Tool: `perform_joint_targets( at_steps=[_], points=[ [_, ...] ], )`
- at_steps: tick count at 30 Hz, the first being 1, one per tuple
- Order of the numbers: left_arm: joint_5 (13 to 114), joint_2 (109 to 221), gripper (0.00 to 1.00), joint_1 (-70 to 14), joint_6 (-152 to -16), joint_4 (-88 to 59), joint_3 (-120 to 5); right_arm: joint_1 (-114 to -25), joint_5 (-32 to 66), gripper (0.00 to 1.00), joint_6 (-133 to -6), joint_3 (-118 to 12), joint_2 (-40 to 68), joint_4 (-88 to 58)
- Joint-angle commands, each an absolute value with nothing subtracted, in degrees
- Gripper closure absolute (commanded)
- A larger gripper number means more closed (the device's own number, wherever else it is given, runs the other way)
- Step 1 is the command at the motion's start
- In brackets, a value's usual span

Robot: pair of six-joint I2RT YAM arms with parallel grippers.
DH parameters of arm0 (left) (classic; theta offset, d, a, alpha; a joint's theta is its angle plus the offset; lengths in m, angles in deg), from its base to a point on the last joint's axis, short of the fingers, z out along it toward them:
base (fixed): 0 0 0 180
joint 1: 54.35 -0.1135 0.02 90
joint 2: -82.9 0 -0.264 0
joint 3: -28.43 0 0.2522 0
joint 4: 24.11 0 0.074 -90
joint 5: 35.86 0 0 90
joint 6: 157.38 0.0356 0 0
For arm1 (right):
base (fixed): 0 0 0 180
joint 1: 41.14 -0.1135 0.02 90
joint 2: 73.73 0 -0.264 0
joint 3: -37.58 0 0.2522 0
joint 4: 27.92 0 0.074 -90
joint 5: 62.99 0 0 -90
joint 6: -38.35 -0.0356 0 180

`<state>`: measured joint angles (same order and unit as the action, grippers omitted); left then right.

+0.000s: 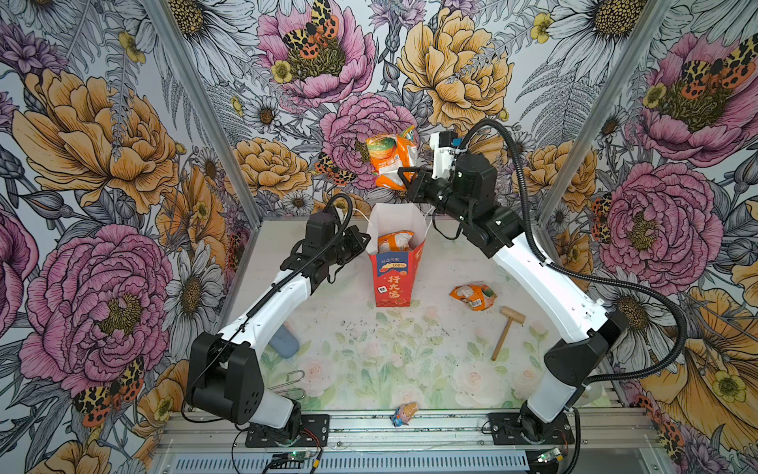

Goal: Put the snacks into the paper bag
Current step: 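Move the held orange packet over the red bag's opening with the right gripper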

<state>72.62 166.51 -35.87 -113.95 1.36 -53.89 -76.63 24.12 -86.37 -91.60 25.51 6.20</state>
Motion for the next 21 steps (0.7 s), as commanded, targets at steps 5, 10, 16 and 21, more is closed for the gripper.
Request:
perform_joint_targets(
  at_steps=[5,10,16,21],
  points=[
    [72.9,164.1,1.00,-36.7,-114.3,-0.7,-52.9,-80.3,43.0,1.00,-93.7,-87.2,20.3,8.2],
    [73.0,163.8,1.00,-36.7,-114.4,-1.0,-52.7,-81.6,45.2,1.00,-94.8,-86.1,20.1,9.7],
    [73.0,163.6,1.00,-36.7,-114.6,-1.3,-52.1,-81.8,41.5,1.00,-98.4,-84.8,22.2,9.8],
    [73.1,163.4,1.00,-36.6,-114.6,-1.3,-52.0,-81.7,40.0,1.00,-100.2,-84.5,23.5,9.9]
  ],
)
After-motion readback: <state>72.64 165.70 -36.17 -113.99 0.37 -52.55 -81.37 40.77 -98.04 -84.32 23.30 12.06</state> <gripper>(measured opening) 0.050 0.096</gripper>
